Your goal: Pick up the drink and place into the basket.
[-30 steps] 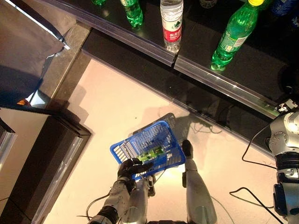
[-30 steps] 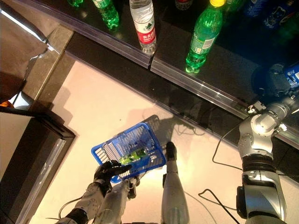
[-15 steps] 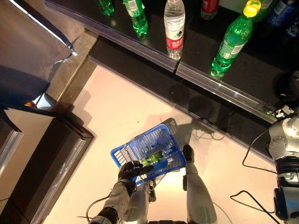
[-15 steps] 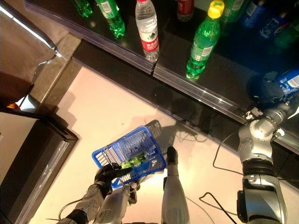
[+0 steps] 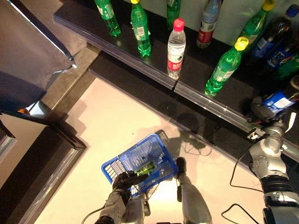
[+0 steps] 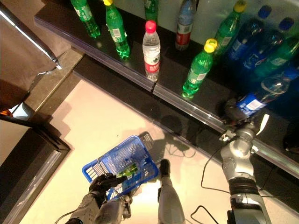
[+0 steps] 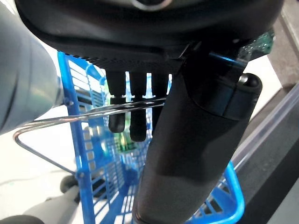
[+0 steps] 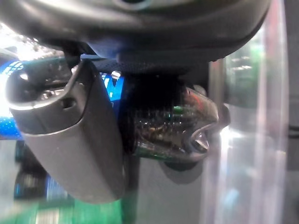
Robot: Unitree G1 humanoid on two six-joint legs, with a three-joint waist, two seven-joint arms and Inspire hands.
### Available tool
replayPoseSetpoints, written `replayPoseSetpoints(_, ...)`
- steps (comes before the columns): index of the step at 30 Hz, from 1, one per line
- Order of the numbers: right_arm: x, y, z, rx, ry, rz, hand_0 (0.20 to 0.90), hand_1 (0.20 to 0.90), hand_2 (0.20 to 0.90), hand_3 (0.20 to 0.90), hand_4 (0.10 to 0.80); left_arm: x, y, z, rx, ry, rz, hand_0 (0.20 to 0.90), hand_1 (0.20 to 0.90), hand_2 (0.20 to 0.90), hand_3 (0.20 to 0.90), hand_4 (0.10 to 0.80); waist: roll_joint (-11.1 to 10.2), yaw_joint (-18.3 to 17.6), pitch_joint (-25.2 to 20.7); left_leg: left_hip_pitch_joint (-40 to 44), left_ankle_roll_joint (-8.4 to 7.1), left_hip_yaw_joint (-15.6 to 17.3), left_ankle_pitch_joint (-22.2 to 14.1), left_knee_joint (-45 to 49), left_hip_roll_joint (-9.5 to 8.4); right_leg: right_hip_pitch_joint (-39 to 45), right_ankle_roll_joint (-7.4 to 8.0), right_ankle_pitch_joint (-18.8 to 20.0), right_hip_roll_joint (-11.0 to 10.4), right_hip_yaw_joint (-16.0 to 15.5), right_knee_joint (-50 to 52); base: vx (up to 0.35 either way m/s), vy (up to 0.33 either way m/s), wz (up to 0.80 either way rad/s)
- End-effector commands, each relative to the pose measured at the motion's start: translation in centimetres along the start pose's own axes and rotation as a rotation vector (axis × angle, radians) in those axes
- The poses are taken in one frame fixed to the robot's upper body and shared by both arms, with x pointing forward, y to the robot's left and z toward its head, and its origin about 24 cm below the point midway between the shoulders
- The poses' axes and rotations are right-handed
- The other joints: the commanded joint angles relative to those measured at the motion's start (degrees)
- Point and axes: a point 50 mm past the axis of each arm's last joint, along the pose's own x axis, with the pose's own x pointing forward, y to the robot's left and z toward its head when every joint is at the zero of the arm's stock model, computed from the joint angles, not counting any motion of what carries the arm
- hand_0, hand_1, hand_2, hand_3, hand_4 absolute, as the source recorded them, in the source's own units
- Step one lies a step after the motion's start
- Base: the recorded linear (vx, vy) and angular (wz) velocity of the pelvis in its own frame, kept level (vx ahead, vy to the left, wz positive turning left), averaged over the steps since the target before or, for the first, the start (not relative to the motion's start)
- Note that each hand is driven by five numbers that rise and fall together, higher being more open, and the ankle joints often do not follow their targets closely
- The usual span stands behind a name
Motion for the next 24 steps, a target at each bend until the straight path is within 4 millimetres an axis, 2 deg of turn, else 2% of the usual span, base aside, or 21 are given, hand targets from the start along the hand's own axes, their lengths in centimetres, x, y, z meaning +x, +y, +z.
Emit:
replayPoseSetpoints(1, -0.8, 2.8, 7.2, 0.001, -0.394, 0.181, 0.300, 0.300, 0.300, 0.200, 0.100, -1.9, 6.4, -1.2, 0.135, -0.027, 0.123, 0.300, 0.300, 0.300, 0.200, 0.100, -2.9, 0.0, -11.3, -5.2, 2.39, -1.6, 1.9, 3.9, -0.83, 5.4, -0.31, -9.0, -1.5, -4.3, 4.6, 0.042, 0.052, 0.00)
replayPoseSetpoints(5, -2.7, 3.9, 8.1, -0.032, -0.498, 0.256, 0.300, 0.300, 0.300, 0.200, 0.100, -2.1, 6.4, -1.6, 0.122, -0.026, 0.134, 0.300, 0.300, 0.300, 0.200, 0.100, -3.4, -0.2, -13.2, -3.1, 2.58, -1.3, 1.7, 2.6, -0.64, 7.3, 0.12, -8.8, -1.5, -4.3, 3.4, 0.063, 0.048, -0.01)
replayPoseSetpoints(11, -4.5, 3.9, 10.1, -0.058, -0.639, 0.294, 0.300, 0.300, 0.300, 0.200, 0.100, -2.7, 7.3, -2.4, 0.099, -0.019, 0.161, 0.300, 0.300, 0.300, 0.200, 0.100, -4.0, -0.2, -16.0, -0.6, 2.74, -0.9, 1.6, 0.8, -0.52, 9.5, 0.65, -8.6, -1.5, -4.6, 2.2, 0.070, 0.033, 0.00)
replayPoseSetpoints(15, -5.7, 4.0, 11.5, -0.064, -0.726, 0.323, 0.300, 0.300, 0.300, 0.200, 0.100, -2.7, 7.3, -1.3, 0.048, -0.101, 0.165, 0.300, 0.300, 0.300, 0.200, 0.100, -4.0, -0.1, -17.4, 1.1, 2.92, -0.8, 1.5, -0.7, -0.60, 10.7, 0.94, -8.6, -1.4, -4.5, 1.3, 0.056, 0.052, -0.02)
replayPoseSetpoints(18, -6.8, 4.1, 12.5, -0.061, -0.764, 0.396, 0.300, 0.300, 0.300, 0.200, 0.100, -2.6, 6.5, 1.7, 0.012, -0.262, 0.138, 0.300, 0.300, 0.300, 0.200, 0.100, -4.1, 0.1, -18.2, 2.1, 3.12, -0.8, 1.4, -1.7, -0.78, 11.5, 1.10, -8.5, -1.3, -4.4, 0.8, 0.032, 0.064, 0.01)
replayPoseSetpoints(19, -6.8, 4.1, 12.5, -0.061, -0.763, 0.399, 0.300, 0.300, 0.300, 0.200, 0.100, -2.7, 6.5, 1.8, 0.011, -0.267, 0.136, 0.300, 0.300, 0.300, 0.200, 0.100, -4.1, 0.1, -18.3, 2.1, 3.12, -0.8, 1.4, -1.7, -0.79, 11.6, 1.10, -8.5, -1.3, -4.4, 0.8, 0.017, 0.039, 0.01)
replayPoseSetpoints(22, -7.5, 4.6, 12.4, -0.054, -0.744, 0.478, 0.300, 0.300, 0.300, 0.200, 0.100, -2.8, 5.3, 5.0, 0.020, -0.403, 0.075, 0.300, 0.300, 0.300, 0.200, 0.100, -4.2, 0.4, -18.7, 2.5, 3.21, -1.0, 1.4, -2.0, -0.94, 12.1, 1.12, -8.5, -1.3, -4.5, 0.5, 0.013, 0.025, 0.00)
replayPoseSetpoints(24, -7.7, 4.8, 12.3, -0.052, -0.735, 0.503, 0.300, 0.300, 0.300, 0.200, 0.100, -3.0, 4.8, 6.2, 0.032, -0.447, 0.045, 0.300, 0.300, 0.300, 0.200, 0.100, -4.2, 0.7, -18.8, 2.5, 3.29, -1.2, 1.3, -2.0, -1.05, 12.3, 1.11, -8.5, -1.3, -4.7, 0.5, 0.000, 0.000, 0.00)
